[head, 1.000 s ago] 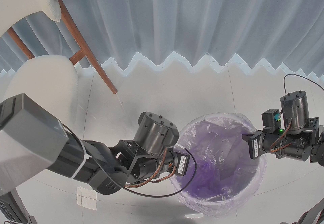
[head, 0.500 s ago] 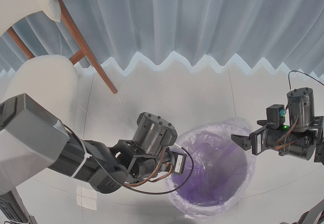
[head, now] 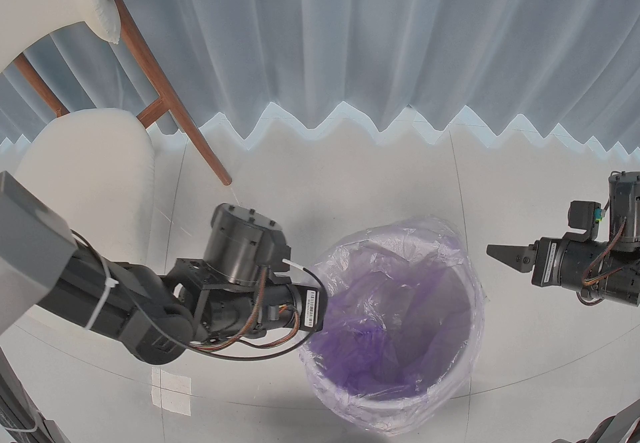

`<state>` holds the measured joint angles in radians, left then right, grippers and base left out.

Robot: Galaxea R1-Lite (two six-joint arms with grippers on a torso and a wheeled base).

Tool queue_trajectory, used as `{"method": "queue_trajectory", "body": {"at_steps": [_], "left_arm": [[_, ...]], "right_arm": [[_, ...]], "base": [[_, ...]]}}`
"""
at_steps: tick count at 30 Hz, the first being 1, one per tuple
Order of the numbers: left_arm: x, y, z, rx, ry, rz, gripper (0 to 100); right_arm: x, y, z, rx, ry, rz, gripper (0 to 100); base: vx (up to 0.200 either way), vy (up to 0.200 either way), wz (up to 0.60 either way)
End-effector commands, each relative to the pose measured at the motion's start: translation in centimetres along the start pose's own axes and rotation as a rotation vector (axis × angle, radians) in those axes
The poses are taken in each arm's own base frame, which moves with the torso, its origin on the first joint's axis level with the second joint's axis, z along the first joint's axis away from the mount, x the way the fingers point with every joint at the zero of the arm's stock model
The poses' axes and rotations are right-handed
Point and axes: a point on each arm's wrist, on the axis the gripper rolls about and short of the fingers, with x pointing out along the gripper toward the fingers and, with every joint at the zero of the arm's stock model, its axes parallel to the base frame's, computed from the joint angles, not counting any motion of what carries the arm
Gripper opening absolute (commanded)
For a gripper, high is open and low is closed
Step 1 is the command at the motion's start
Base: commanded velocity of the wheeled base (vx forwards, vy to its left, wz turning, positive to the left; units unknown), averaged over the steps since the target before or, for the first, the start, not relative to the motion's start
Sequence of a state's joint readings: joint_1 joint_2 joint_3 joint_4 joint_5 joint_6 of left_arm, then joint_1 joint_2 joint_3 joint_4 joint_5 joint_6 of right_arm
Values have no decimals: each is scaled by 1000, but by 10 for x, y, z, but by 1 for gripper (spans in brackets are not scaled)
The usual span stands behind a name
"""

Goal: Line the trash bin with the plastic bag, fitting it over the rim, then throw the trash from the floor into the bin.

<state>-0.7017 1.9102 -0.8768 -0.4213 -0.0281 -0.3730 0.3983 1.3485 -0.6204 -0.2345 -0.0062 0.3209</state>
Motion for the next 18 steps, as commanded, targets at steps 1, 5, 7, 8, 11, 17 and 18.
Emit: {"method": "queue_trajectory", "body": {"at_steps": [1,5,7,8,11,17,18], "left_arm": [[-44,23,5,-38,-43,-87,0],[-51,32,14,-42,-134,-142,0],[-52,34,14,-38,-148,-153,0],[-52,39,11,-22,-165,-147,0],[-52,43,4,26,-164,-135,0],[-52,41,3,38,-163,-141,0],[-52,41,3,38,-162,-141,0]], "right_arm": [[-14,-2,16,194,-23,147,100],[-19,-1,6,259,45,252,100],[-19,-1,4,259,57,262,100],[-19,-2,3,263,61,269,100],[-19,-3,0,290,80,278,100],[-16,-5,-6,339,101,284,100],[-16,-5,-6,338,103,286,100]], "base": [[0,0,0],[0,0,0],[0,0,0],[0,0,0],[0,0,0],[0,0,0],[0,0,0]]}}
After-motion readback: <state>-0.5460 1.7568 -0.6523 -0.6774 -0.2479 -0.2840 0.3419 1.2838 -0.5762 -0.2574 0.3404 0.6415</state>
